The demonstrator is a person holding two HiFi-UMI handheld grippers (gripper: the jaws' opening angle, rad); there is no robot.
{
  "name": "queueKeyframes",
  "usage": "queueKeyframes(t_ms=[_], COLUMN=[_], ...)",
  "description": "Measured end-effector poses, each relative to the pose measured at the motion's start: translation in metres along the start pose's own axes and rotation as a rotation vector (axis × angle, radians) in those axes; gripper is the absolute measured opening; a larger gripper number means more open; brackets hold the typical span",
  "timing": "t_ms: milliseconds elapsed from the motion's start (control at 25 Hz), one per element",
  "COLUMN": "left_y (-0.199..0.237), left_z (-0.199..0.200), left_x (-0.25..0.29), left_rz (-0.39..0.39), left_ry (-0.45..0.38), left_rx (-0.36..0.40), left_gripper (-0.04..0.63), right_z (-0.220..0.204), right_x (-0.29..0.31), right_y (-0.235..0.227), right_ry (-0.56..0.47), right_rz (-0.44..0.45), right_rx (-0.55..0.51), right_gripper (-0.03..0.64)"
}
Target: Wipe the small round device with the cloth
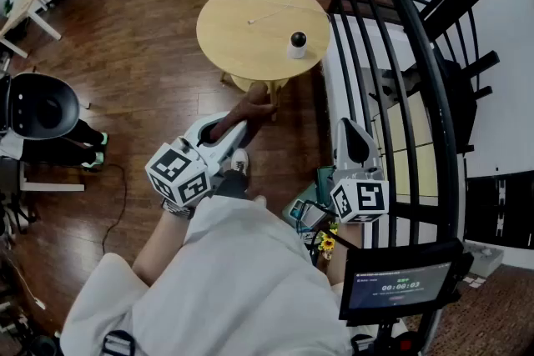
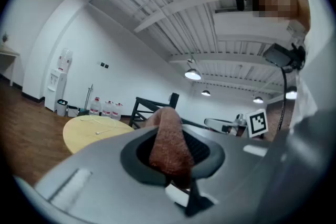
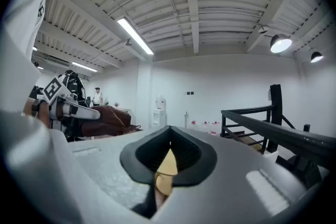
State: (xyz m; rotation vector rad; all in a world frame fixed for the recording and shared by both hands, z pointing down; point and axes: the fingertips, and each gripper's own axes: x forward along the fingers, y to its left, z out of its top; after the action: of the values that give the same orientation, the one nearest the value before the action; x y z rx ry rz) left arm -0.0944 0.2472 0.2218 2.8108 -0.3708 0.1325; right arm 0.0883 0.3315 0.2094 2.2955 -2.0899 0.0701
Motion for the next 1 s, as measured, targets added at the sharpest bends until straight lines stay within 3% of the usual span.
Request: queueKeyframes(t_ms=[560, 1000], left_y=[0.081, 0.154], left_z=[0.032, 0.067], left_x=[0.086, 0.138], left_rz=[-0.023, -0.054], left_ry=[-0.029, -0.004], left_rx=[-0.037, -0.042], left_gripper=[0.067, 0.067], right_z=[0.001, 0.002], right_x=[0.092, 0.17], right_y=[-0.043, -0.064], right_ry=[0.033, 0.086], right_rz=[0.016, -0.063], right_rx=[-0.025, -0.011], right_gripper=[0.002, 0.002])
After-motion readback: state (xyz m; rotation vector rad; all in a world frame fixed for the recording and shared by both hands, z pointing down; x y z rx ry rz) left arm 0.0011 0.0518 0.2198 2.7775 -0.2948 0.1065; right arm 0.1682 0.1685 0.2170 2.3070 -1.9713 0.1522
